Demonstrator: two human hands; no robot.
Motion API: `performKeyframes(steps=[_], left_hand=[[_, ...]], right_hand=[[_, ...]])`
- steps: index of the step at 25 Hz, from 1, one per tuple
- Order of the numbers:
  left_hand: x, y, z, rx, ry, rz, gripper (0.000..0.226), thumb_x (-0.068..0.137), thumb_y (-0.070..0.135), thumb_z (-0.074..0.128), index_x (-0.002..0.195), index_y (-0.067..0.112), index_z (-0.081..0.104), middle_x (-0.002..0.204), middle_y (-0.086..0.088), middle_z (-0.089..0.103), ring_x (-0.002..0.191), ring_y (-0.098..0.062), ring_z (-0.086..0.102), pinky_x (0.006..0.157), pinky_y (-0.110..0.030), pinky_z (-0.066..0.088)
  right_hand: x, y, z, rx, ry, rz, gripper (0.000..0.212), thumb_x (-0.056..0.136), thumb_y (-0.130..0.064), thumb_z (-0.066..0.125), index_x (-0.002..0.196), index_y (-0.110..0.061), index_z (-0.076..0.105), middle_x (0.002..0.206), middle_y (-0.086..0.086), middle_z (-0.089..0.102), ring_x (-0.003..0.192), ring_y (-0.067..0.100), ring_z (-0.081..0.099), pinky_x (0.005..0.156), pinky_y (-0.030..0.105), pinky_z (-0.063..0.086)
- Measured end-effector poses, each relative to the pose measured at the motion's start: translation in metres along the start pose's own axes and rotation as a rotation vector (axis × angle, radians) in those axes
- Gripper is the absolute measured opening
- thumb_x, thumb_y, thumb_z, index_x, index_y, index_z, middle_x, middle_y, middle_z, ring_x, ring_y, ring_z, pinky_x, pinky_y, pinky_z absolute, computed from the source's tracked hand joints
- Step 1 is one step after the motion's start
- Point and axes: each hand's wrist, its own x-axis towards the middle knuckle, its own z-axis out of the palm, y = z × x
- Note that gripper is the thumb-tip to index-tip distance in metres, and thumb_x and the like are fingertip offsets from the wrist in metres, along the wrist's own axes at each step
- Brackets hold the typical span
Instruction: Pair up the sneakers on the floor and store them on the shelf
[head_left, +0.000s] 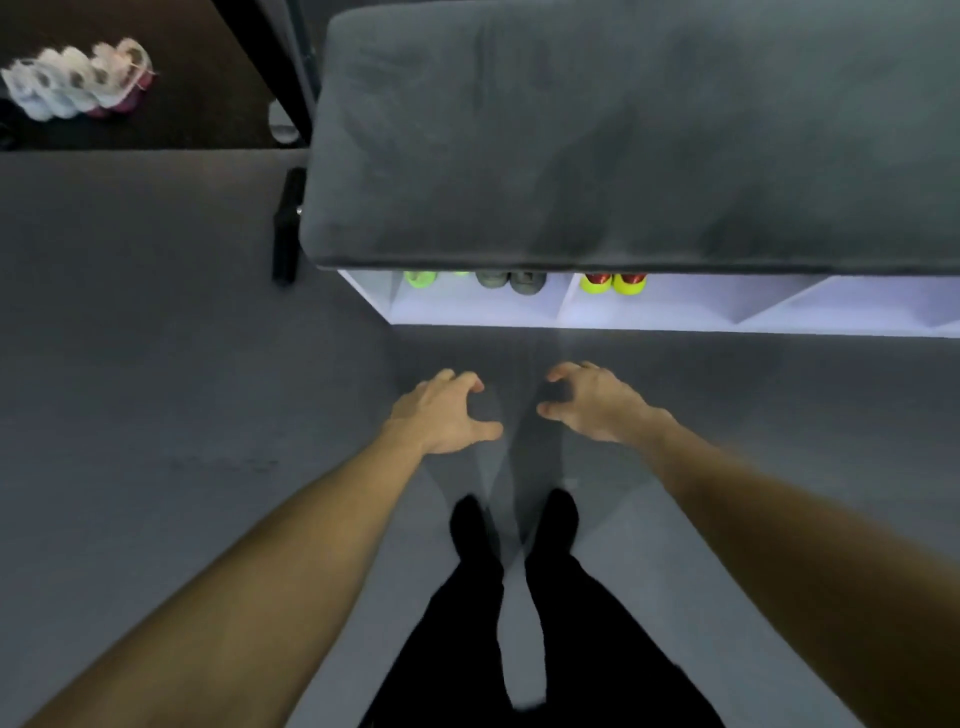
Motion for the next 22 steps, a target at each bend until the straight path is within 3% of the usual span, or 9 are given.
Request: performKeyframes(steps=[4,9,15,22], left_hand=[[-0.09,0.003,0.01,-0.082,-0.011,-0.043,0.075,0.072,0.066,0.063,0.134,0.029,0.045,0.134,0.0,0.046,0.118,-0.024,0.052,0.097,-0.044,0.046],[-0.149,0.002,0.054,-0.196,-0.024,-0.114,0.07,0.078,0.057,0.069,0.134,0.019,0.05,0.139,-0.007,0.05,0.123,-0.026,0.051,0.099,-0.034,0.042],[-0.16,-0.014,0.041,-0.334,0.066,-0.221,0.068,0.076,0.059,0.069,0.13,0.02,0.053,0.137,-0.006,0.053,0.121,-0.024,0.054,0.097,-0.034,0.044],[-0.183,-0.053,0.042,-0.543,0.174,-0.446,0.068,0.077,0.061,0.067,0.131,0.022,0.052,0.14,-0.008,0.05,0.124,-0.027,0.051,0.103,-0.039,0.042]], right_hand=[[-0.086,-0.01,0.008,-0.053,-0.053,-0.006,0.055,0.087,-0.046,0.059,0.135,-0.025,0.046,0.138,0.008,0.046,0.127,0.032,0.046,0.105,0.046,0.039],[-0.141,0.002,0.037,-0.1,-0.097,0.003,0.051,0.084,-0.042,0.064,0.129,-0.023,0.052,0.133,0.006,0.056,0.12,0.029,0.054,0.102,0.045,0.044],[-0.133,-0.004,0.031,-0.181,-0.129,-0.09,0.047,0.085,-0.038,0.063,0.128,-0.02,0.054,0.13,0.006,0.058,0.118,0.028,0.055,0.102,0.043,0.045],[-0.089,-0.066,0.02,-0.335,-0.223,-0.24,0.051,0.081,-0.043,0.062,0.126,-0.02,0.054,0.13,0.005,0.059,0.117,0.027,0.057,0.102,0.039,0.045]])
